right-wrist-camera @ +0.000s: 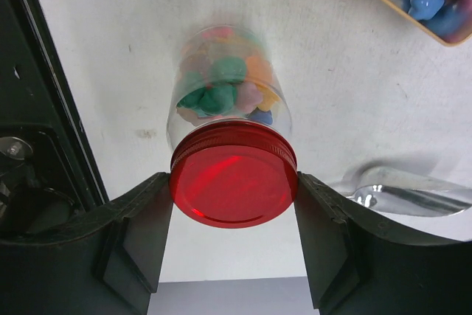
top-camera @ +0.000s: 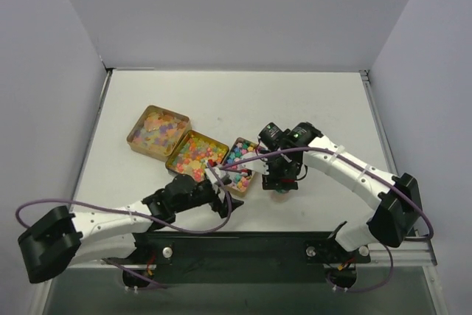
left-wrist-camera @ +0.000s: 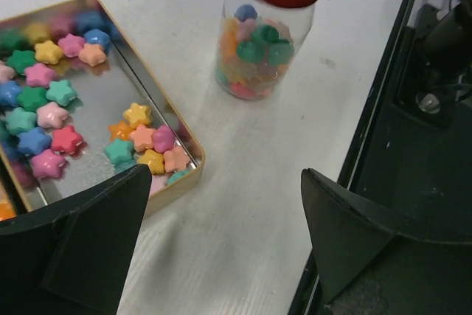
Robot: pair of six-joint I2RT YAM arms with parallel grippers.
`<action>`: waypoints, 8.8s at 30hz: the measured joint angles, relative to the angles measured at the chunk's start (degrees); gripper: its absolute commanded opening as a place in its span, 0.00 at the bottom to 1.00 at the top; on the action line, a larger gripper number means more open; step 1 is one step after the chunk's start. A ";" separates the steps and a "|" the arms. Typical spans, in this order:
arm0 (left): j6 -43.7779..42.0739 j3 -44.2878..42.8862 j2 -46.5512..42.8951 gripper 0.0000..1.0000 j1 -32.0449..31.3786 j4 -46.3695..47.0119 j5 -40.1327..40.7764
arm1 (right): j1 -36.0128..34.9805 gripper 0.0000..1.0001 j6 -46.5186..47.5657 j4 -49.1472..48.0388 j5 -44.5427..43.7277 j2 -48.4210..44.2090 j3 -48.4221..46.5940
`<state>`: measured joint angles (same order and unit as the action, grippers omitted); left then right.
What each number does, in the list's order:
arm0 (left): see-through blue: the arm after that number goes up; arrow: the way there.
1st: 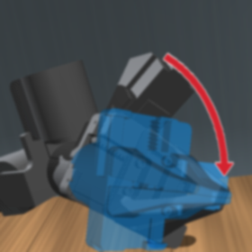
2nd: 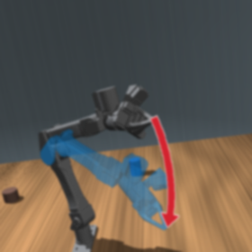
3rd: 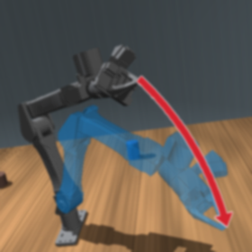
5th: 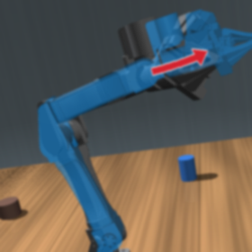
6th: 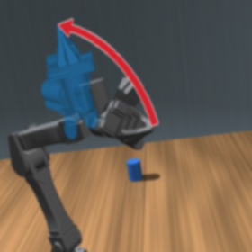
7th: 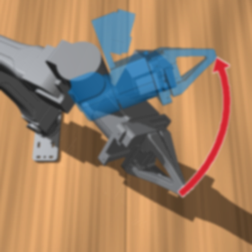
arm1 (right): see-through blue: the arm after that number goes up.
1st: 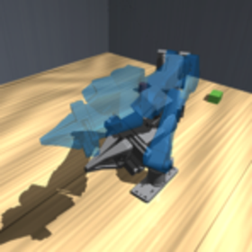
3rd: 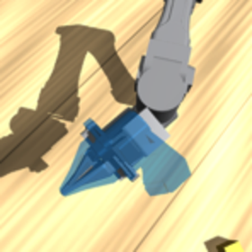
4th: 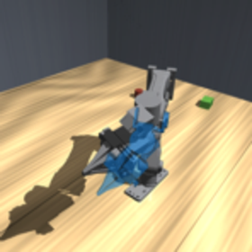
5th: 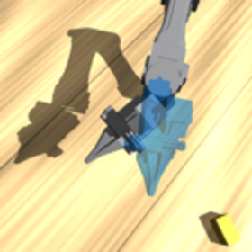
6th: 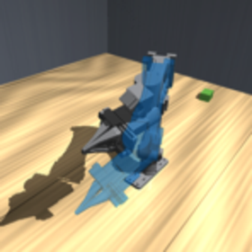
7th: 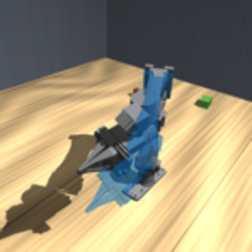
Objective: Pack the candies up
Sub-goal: Adjust the storage box at the center of the board, then screw the bottle lid onto the packing bottle.
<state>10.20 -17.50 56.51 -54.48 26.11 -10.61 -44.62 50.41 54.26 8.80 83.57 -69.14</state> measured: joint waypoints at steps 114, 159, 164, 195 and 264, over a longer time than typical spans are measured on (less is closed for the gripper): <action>-11.52 -17.62 68.74 0.00 -22.01 59.30 19.41 | 6.14 0.85 9.16 1.46 19.37 -14.36 8.87; -11.39 -16.22 68.32 0.00 -21.92 60.11 18.45 | 3.48 0.84 10.54 4.07 20.72 -11.21 4.39; -11.43 -16.17 68.32 0.00 -22.03 60.13 18.73 | 2.51 0.84 11.30 5.64 21.88 -9.33 4.79; -11.43 -16.17 68.30 0.00 -22.32 60.15 19.23 | 5.22 0.84 6.16 5.81 18.23 -15.93 8.20; -10.56 -16.74 68.76 0.00 -21.64 60.15 18.03 | 10.86 0.86 6.60 3.52 21.70 -18.45 6.86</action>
<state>-0.36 -34.24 125.27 -76.12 86.26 7.42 -33.76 57.01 57.78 30.50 65.12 -62.28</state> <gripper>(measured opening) 0.840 0.845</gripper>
